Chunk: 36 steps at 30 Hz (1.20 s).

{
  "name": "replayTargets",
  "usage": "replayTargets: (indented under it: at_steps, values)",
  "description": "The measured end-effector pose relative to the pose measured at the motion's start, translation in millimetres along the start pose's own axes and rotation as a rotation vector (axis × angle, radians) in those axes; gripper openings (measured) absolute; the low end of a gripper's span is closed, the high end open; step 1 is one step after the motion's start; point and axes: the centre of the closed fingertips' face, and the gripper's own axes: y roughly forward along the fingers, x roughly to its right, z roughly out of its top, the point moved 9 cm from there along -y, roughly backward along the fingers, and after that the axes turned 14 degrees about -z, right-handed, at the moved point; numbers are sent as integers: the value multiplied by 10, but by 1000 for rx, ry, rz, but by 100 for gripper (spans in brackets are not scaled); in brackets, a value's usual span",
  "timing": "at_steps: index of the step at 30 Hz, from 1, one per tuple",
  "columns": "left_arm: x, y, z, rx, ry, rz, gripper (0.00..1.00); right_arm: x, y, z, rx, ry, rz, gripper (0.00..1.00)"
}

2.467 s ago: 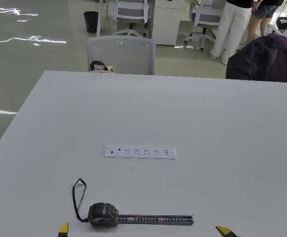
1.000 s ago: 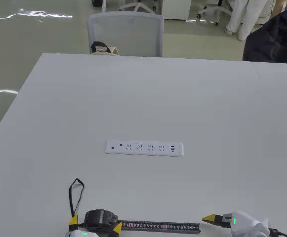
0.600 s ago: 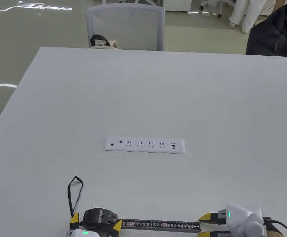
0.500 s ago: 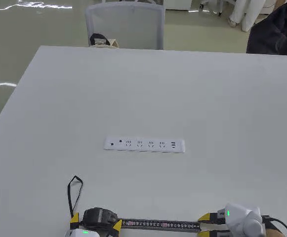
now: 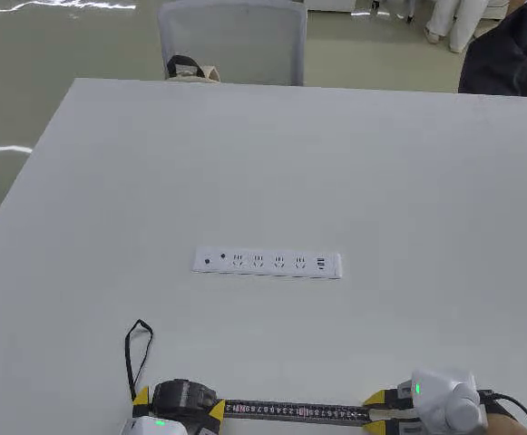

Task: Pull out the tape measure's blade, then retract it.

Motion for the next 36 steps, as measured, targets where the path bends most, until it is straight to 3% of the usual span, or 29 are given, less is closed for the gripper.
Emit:
replayTargets:
  at_steps: [13,15,23,36]
  values:
    - [-37,32,-4,46,-84,10,67,9,5,-12,2,2,2,13]
    - [-31,55,-29,23,-81,14,68,5,4,-3,-1,-2,0,13]
    - [5,28,-14,38,-74,45,66,6,4,-5,-11,0,-4,12]
    - [-18,17,-37,50,-81,28,65,-20,-3,24,-30,-17,2,12]
